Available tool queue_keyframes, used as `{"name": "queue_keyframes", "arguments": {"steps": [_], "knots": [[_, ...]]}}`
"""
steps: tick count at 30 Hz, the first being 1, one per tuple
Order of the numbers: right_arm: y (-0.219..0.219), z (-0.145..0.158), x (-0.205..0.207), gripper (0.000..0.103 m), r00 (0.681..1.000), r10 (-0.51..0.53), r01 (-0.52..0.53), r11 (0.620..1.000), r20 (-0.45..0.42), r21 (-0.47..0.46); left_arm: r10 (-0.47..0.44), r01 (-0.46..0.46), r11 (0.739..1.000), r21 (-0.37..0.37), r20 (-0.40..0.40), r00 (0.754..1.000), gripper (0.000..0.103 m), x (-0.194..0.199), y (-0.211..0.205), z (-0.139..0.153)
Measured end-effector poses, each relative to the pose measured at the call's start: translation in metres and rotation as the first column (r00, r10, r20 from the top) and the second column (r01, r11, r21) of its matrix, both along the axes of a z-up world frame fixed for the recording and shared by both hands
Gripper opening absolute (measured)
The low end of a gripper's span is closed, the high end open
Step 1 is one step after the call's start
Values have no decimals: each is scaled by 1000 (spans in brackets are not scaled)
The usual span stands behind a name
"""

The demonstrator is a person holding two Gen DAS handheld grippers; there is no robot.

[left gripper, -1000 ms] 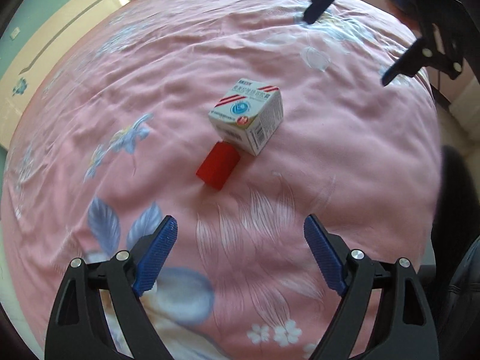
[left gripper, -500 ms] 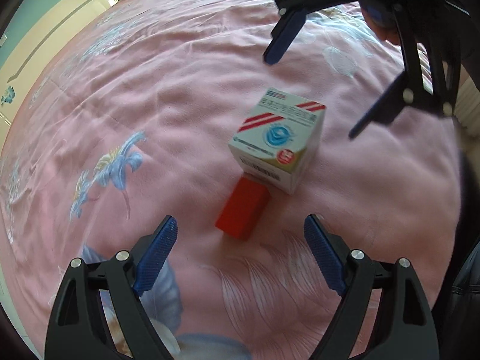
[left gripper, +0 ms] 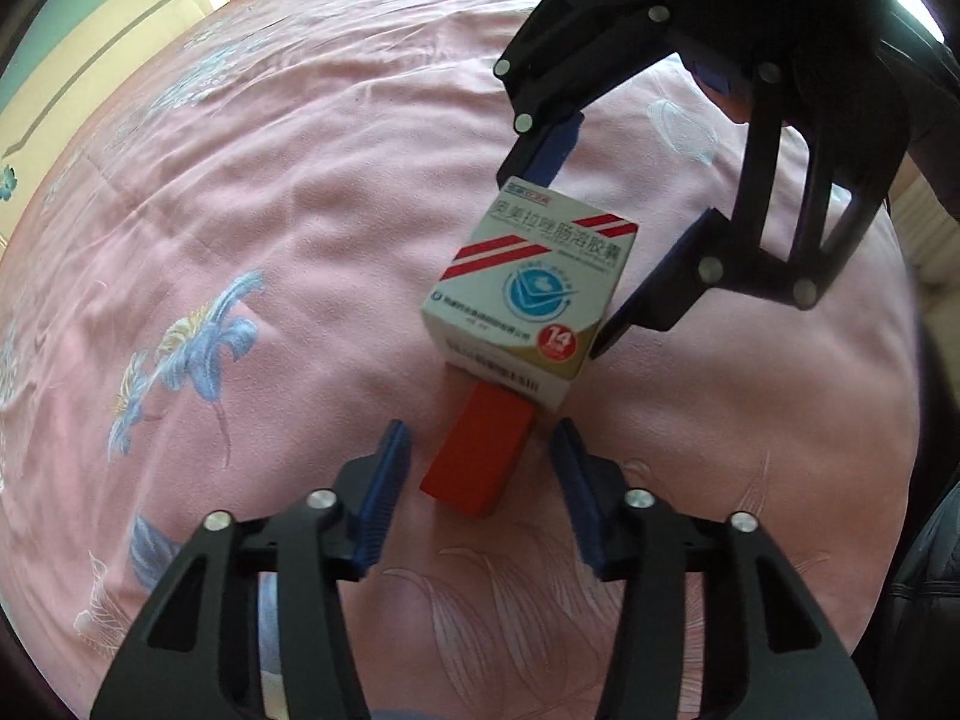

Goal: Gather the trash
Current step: 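Move both tools back over the bed toward the medicine box and red block, then grasp the red block with the left tool while the right tool grasps the white medicine box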

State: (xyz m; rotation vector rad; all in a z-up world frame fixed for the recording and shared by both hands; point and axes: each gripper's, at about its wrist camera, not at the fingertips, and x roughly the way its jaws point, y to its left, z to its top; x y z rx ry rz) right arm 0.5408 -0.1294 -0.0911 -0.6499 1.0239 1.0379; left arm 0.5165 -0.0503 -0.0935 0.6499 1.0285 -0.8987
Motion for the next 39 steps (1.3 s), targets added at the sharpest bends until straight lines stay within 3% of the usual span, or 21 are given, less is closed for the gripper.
{"name": "queue_keyframes", "arguments": {"steps": [2,10,28,39], "knots": [[0,0,1,52,1000,-3,3,1000,0,1,-10,10,1000,-4,-6,1000,41,-2,-1,0],[-2,2,-3,51,1000,-17,16,1000,-18,-18,-27,27,1000,15,-17,1000,22,-14,0,1],[-25,39,-51,51,999,-43,43,998,12,-55,-43,41,997,69,36,998,23,-71,10,28],[-40,74,-119,51,997,-49,53,996,61,-69,-43,37,996,78,74,996,23,-111,14,54]]}}
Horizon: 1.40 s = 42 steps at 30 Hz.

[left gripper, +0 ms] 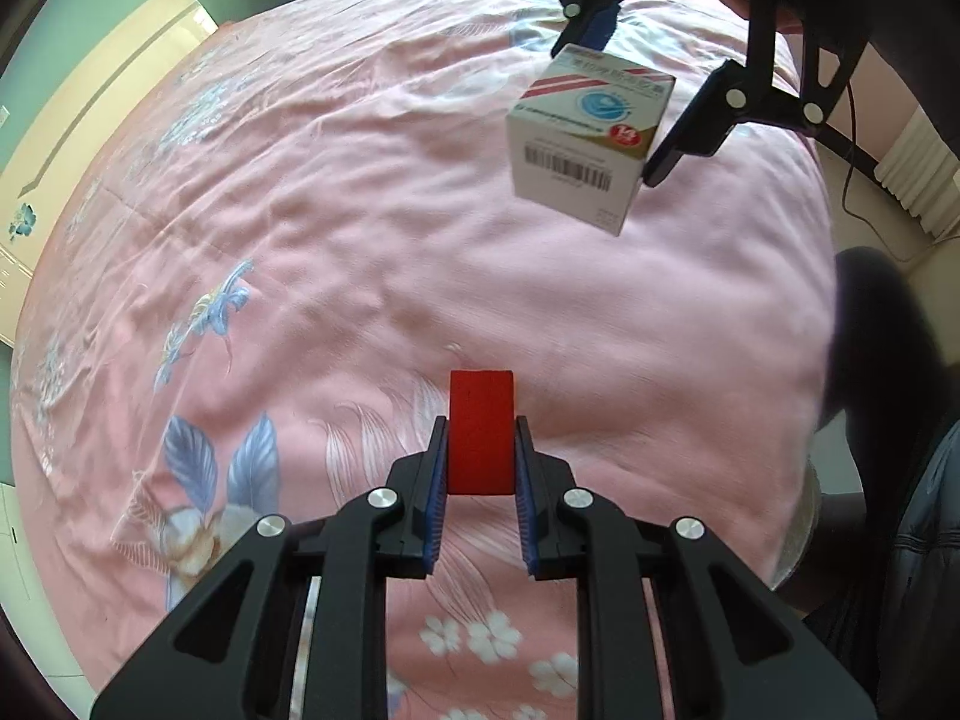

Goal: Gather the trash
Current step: 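Grasp the red block with the left tool while the right tool grasps the white medicine box, then carry the red block and medicine box with both tools over the trash bin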

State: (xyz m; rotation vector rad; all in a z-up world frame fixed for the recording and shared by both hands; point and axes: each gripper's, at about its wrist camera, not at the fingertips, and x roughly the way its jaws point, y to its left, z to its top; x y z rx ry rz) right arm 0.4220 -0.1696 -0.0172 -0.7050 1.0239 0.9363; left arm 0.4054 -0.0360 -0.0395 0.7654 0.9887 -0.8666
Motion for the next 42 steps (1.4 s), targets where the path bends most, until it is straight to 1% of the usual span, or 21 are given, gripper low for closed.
{"name": "queue_keyframes", "arguments": {"steps": [9,19,31,42], "knots": [[2,18,-64,51,999,25,-24,1000,23,-20,-18,18,1000,-7,23,1000,23,-49,3,20],[7,28,-121,51,998,46,-45,998,43,-36,-42,42,999,4,21,999,23,-106,7,22],[18,20,-188,51,992,106,-102,992,63,-70,-71,71,997,-2,19,997,23,-162,9,15],[26,2,-230,51,991,124,-120,990,54,-72,-98,98,995,-2,2,995,23,-205,12,0]]}}
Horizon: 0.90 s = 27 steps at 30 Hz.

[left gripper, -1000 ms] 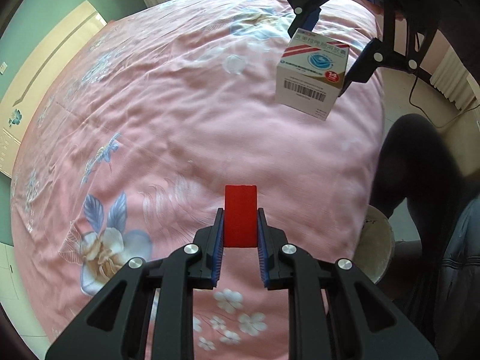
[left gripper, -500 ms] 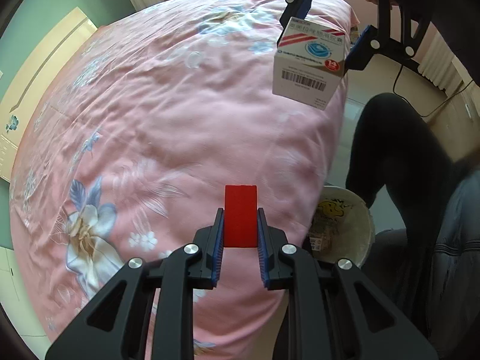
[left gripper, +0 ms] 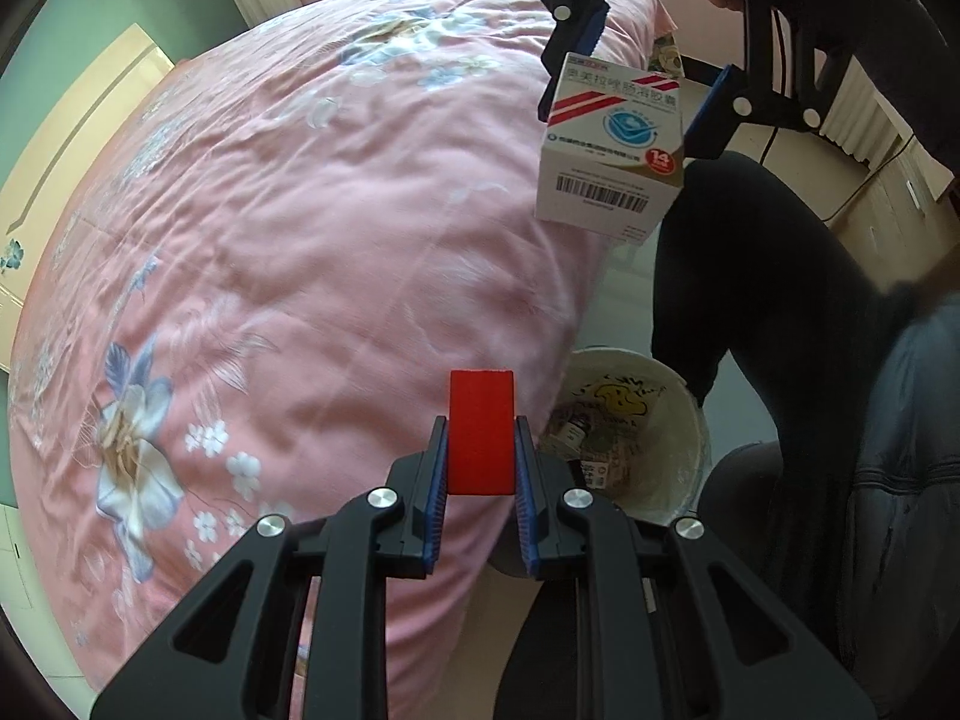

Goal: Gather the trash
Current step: 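Carry the red block and medicine box with both tools over the trash bin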

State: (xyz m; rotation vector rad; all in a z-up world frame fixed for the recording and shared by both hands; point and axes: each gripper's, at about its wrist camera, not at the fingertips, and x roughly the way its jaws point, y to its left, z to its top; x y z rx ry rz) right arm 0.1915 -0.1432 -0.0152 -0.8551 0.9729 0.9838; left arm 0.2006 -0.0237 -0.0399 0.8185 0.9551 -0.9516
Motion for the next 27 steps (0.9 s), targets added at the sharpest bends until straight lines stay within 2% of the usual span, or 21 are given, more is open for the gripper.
{"name": "queue_keyframes", "arguments": {"steps": [12,27], "knots": [[3,-32,-39,51,1000,7,-7,1000,-31,8,-37,37,999,20,-30,999,23,-41,-4,-25],[16,-88,-71,51,995,48,-50,999,-93,-15,-58,61,998,23,-112,992,23,-71,-17,-83]]}}
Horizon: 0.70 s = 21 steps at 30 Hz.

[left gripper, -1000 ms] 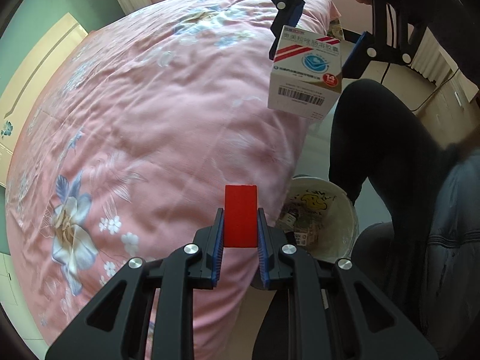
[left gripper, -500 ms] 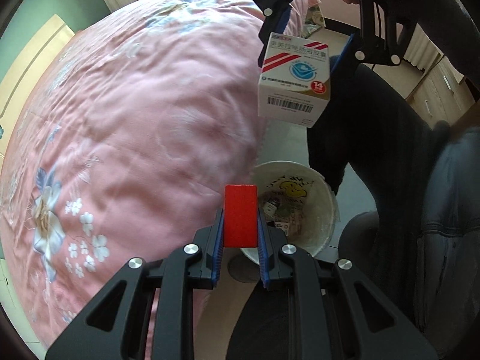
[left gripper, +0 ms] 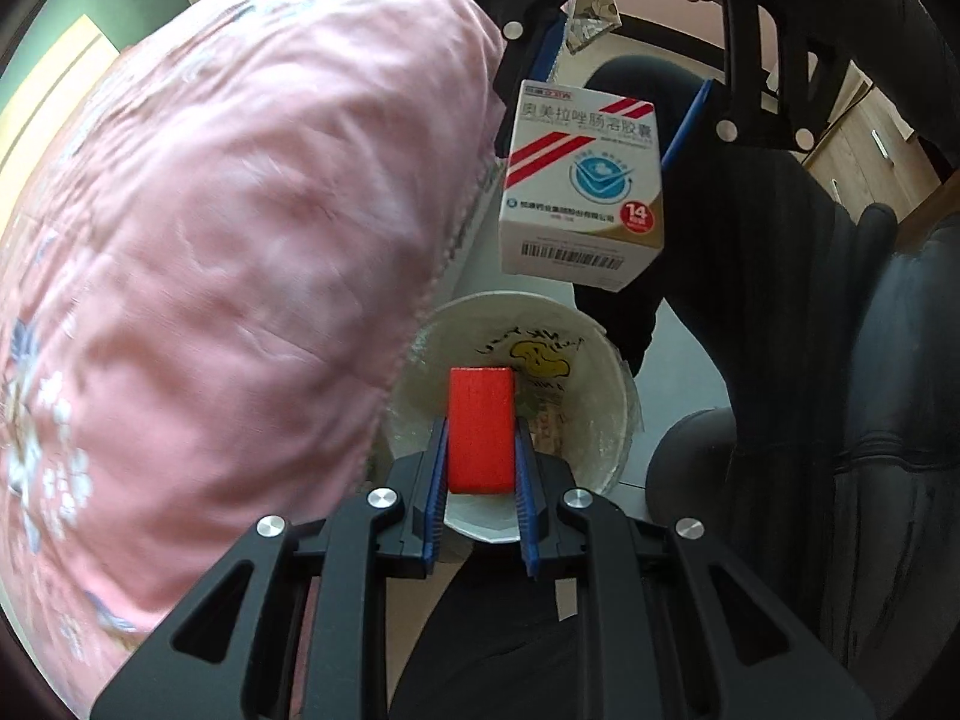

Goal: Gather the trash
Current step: 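Carry the red block and medicine box with both tools over the trash bin, then open both tools to drop the block and box into the bin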

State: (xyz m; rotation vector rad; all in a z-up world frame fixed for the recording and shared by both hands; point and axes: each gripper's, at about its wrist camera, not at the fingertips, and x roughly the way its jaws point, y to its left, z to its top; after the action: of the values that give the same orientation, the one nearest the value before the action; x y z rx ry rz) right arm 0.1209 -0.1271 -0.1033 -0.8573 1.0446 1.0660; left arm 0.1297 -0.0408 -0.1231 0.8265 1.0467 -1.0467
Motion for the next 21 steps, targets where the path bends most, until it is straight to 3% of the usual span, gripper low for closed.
{"name": "queue_keyframes", "arguments": {"steps": [21], "knots": [[12,-85,25,51,986,-23,18,999,-164,-34,32,-34,999,-12,-145,989,22,14,-1,-70]]}}
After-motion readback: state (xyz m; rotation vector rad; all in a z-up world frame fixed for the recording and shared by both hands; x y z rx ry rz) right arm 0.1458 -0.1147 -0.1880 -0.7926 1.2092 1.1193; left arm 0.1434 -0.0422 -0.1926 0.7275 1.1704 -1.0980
